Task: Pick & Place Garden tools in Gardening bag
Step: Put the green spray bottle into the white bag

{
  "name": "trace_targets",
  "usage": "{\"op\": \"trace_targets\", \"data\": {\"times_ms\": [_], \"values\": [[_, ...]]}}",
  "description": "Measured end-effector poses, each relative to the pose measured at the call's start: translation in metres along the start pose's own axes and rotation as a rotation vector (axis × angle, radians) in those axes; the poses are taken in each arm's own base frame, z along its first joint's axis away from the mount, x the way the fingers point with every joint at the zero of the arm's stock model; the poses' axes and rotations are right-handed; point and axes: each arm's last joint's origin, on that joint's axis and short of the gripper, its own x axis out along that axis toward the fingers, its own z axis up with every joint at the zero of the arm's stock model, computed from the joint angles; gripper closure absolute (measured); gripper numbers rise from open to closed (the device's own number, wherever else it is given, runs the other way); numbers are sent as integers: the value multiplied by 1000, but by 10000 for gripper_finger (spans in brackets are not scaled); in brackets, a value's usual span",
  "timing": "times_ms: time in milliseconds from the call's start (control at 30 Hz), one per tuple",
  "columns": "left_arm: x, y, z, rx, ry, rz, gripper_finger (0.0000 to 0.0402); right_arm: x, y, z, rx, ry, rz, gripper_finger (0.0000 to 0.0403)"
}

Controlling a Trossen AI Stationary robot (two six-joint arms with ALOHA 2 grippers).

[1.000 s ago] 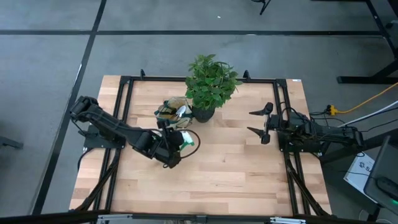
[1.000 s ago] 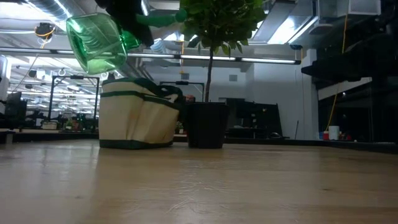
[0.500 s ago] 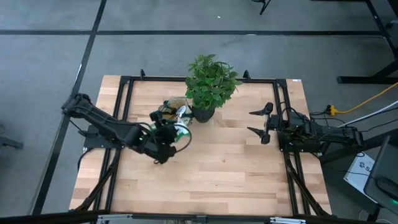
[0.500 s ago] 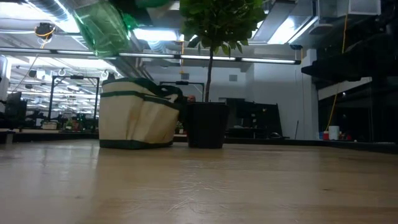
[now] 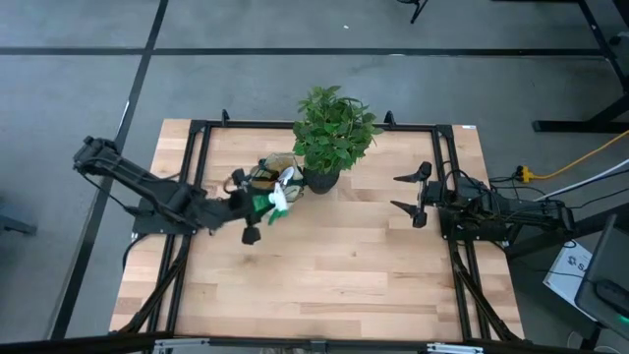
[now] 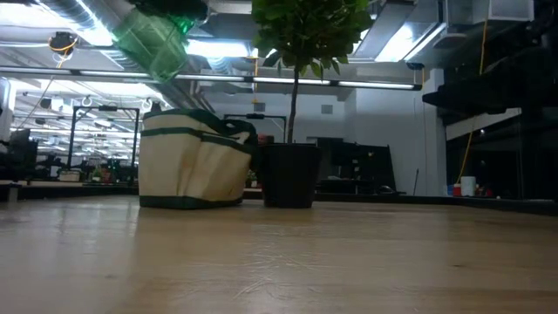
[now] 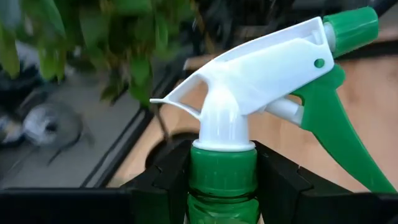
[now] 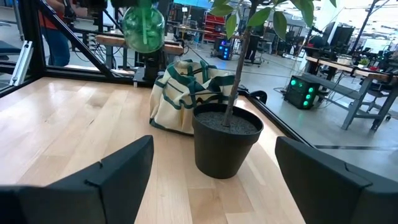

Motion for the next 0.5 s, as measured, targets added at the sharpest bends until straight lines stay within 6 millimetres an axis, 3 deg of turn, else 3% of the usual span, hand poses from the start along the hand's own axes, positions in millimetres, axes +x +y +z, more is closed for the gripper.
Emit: {"op": "trace_targets", "data": {"times_ms": [333,500], "values": [[0,31,-26,32,-447,-176,261,0,0,0,0,0,0,62],[7,46,-33,33,-564,-218,261,0,0,0,1,0,0,62]]}}
